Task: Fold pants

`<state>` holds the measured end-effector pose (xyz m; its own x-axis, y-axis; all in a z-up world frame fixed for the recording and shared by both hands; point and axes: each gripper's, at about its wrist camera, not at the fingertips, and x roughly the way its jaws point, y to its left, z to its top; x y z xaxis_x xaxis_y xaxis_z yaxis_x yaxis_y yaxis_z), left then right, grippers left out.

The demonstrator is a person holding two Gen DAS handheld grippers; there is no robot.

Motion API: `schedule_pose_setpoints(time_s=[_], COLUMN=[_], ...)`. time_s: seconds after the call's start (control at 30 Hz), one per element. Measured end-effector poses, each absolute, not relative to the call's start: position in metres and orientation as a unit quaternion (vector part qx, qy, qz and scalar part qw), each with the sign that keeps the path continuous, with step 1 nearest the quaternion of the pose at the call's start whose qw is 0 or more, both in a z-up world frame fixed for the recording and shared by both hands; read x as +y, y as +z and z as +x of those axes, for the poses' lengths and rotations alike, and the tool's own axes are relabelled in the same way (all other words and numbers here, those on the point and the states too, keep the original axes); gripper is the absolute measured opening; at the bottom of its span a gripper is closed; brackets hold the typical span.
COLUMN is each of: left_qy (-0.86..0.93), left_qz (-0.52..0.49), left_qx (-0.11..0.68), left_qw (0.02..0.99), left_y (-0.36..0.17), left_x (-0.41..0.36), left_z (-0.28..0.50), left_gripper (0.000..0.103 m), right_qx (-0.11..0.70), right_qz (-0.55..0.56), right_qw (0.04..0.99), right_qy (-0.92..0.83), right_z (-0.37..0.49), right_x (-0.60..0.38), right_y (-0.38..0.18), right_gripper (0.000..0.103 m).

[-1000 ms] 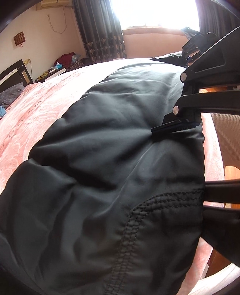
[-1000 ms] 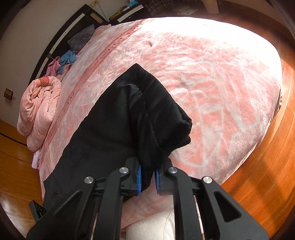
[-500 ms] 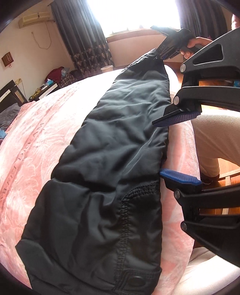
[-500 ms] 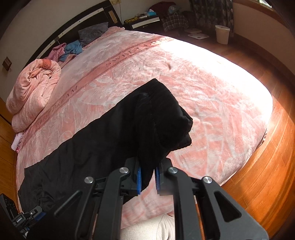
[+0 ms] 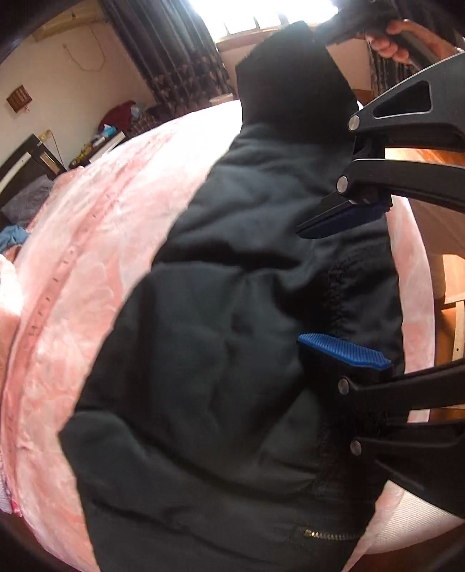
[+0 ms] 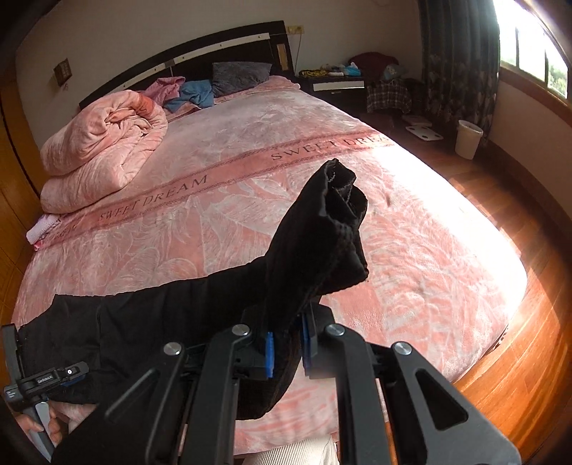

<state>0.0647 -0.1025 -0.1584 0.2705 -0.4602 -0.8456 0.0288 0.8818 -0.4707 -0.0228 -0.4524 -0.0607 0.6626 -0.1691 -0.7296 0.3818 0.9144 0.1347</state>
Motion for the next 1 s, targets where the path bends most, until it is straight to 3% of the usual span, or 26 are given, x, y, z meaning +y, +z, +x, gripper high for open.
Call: schedule_pose_setpoints(time_s=[0.03, 0.2, 0.33, 0.43, 1.0], left_qy=[-0.157, -0.16, -0.14, -0.128, -0.073], left_qz=[-0.189, -0.197, -0.198, -0.194, -0.231], left_qx=[0.588, 0.573, 0.54, 0.528, 0.534], left_qw=[0.77, 0.779, 0.806, 0.817, 0.81], left_y=[-0.168, -0.156, -0.134, -0.123, -0.14], left_x=[-0.1, -0.088, -0.066, -0.05, 0.002], left_z=[0.065, 0.059, 0.051, 0.045, 0.045], left_gripper=[0.048, 0.048, 0.058, 0.062, 0.062], right_qx=[0.378, 0.371, 0.379, 0.394, 0.466], right_qz=[0.127, 0.066, 0.022, -0.005, -0.087], right_qw=[0.905, 0.923, 0.925, 0.919, 0.866], right_qy=[-0.144, -0.082, -0.025, 0.009, 0.155], right_z=[-0.02, 0.0, 0.018, 0.032, 0.045], right_x=[-0.443, -0.382, -0.328, -0.288, -0.148], right_y=[-0.057, -0.041, -0.044, -0.056, -0.146], right_gripper=[0.01, 0.011, 0.012, 0.012, 0.012])
